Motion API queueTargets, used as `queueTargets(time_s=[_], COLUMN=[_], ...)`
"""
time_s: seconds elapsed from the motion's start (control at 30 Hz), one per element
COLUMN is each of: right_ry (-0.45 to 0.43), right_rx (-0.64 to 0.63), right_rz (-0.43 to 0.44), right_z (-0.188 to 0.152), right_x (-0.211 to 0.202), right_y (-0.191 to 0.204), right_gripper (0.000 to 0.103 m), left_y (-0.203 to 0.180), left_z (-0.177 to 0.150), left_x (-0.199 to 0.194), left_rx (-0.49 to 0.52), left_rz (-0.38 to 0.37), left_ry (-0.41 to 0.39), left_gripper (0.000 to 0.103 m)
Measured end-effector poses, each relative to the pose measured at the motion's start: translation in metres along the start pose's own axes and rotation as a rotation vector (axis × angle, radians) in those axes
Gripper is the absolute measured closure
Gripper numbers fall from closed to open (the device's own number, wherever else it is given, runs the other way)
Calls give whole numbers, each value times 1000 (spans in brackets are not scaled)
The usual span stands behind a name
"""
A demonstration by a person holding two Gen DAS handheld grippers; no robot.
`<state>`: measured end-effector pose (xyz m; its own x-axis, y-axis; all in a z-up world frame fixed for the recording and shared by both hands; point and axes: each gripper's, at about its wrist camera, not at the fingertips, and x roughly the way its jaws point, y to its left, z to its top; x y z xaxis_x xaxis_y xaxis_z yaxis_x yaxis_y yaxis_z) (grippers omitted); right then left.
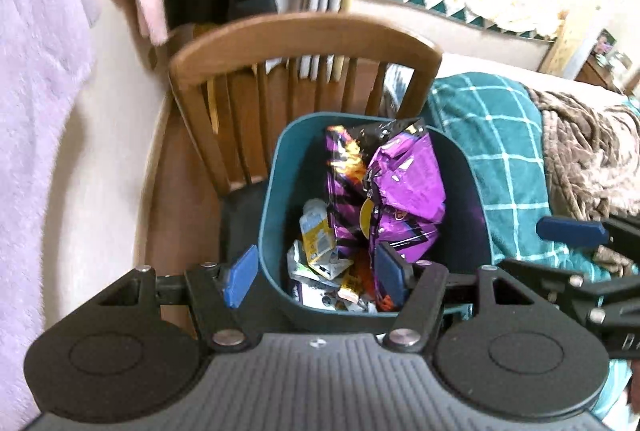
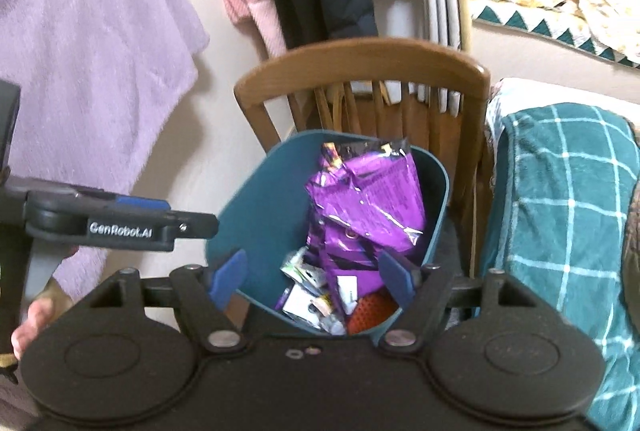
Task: Collect trash
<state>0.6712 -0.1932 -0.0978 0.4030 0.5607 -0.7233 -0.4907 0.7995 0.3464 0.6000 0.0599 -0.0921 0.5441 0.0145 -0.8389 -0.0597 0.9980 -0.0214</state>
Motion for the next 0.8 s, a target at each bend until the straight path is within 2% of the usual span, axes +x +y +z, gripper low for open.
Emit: queueTargets(time_s=[0.2,0.27,0.3,0.47,0.5,0.6,0.8], right_ry=[-98,-129,-143,-202,-212,-244,-297], right_rx=[23,34,38,48,52,53,36], right_rz=[-4,-2,0,16,22,33,32], right_z=[-13,-18,-20,-30,-32,-39,-50], right_x=[-31,-40,-46,-66,-70,-81,-100], right_y=[18,24,27,40,43,52,68], right_gripper=[25,24,23,16,14,2,0], left_y=[-2,0,1,5,7,13,22], left_z=[-19,-26,-29,-44,-47,-56,-68], left_x=[-40,-51,-56,-81,-85,-96,-113], left_rx=[68,73,71,72,66,40,9], left_rz=[-15,-29,-34,-57,-67,-93,-119], left_ry=[-79,-96,-104,-141,-143,-152,-176], left_gripper=[39,31,28,26,23,22,21])
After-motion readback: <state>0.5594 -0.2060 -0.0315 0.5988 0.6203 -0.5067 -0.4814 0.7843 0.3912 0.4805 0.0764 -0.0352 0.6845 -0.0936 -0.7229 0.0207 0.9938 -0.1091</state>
